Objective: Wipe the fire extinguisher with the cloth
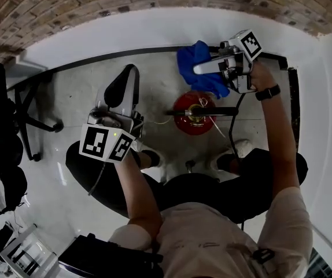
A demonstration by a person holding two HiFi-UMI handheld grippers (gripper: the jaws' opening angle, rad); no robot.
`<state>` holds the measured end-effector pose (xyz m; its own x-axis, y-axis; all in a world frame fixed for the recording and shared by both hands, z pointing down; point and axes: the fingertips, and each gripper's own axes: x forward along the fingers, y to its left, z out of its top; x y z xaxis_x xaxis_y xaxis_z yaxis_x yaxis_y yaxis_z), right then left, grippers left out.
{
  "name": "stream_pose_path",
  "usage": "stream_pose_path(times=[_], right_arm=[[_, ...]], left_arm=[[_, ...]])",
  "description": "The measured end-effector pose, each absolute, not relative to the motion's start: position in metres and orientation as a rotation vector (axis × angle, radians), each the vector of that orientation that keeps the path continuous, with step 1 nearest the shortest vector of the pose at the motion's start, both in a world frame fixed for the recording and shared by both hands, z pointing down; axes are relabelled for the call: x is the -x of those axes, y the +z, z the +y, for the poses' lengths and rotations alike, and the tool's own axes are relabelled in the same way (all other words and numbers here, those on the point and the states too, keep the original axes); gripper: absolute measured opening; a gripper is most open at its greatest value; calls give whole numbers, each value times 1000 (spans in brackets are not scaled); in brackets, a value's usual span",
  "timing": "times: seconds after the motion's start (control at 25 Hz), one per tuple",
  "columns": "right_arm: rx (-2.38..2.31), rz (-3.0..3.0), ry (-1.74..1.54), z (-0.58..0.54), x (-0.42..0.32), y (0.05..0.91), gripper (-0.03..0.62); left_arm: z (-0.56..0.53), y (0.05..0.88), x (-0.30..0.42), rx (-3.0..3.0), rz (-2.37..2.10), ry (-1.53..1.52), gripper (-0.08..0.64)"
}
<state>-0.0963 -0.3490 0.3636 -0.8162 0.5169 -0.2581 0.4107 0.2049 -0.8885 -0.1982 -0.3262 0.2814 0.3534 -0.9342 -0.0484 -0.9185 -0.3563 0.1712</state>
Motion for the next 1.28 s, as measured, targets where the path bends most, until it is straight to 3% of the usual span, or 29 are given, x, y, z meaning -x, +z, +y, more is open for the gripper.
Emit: stream_pose_path(times=[0.28, 0.48, 0.76, 1.04, 1.28], right_arm=[[759, -2132, 2057, -344, 93, 506, 80], [254, -1992, 2075, -335, 74, 671, 83], [-344, -1914, 2179, -337, 39, 820, 89], [-539, -2043, 1615, -345, 17, 831, 83], [-894, -2452, 1415, -403, -11, 706, 83]], left_arm=[[-323, 308, 200, -2438, -1684, -145, 3], [-332, 318, 210, -2390, -1727, -141, 3], [-337, 321, 205, -2368, -1681, -201, 3], [-320, 303, 208, -2375, -1732, -236, 3], [-284, 285, 193, -2404, -1745, -268, 3]])
